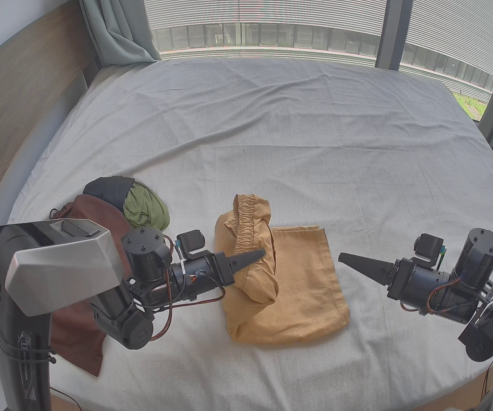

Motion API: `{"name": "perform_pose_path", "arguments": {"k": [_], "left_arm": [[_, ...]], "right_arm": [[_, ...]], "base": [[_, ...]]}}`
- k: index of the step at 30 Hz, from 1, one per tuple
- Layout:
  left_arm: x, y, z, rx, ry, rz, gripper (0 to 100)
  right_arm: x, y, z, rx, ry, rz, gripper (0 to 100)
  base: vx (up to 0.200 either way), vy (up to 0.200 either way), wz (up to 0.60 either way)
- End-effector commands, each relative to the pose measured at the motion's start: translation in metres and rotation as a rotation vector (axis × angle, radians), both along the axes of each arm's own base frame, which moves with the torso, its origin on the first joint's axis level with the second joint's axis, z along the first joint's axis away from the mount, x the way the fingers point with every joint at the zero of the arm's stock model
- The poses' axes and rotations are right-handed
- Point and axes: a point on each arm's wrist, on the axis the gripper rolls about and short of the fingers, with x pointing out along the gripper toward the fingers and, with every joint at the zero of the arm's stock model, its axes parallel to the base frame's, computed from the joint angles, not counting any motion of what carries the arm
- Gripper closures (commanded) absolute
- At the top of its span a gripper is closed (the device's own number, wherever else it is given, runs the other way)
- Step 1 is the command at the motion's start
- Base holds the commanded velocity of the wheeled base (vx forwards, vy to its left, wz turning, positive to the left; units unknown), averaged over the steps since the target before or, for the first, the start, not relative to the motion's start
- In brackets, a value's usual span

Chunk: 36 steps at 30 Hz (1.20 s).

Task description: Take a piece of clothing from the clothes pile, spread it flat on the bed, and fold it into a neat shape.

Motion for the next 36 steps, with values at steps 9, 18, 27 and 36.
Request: {"name": "perform_pose_path", "arguments": {"k": [9,18,27,36], "left_arm": [[0.002,-0.031,-0.025,0.007,0.023,-0.017,100],[-0.001,-0.048,-0.033,-0.015,0.061,-0.053,100],[-0.004,-0.056,-0.042,-0.006,0.074,-0.055,100],[-0.003,-0.058,-0.051,0.005,0.085,-0.053,100]], "right_arm": [[0.003,-0.002,0.001,0.002,-0.007,-0.012,0],[0.003,-0.003,0.001,0.003,-0.008,-0.016,0],[0.003,-0.004,0.001,0.002,-0.005,-0.018,0],[0.003,-0.004,0.000,0.000,-0.002,-0.018,0]], "base": [[0.000,0.000,0.00],[0.000,0.000,0.00],[0.000,0.000,0.00],[0.000,0.000,0.00]]}}
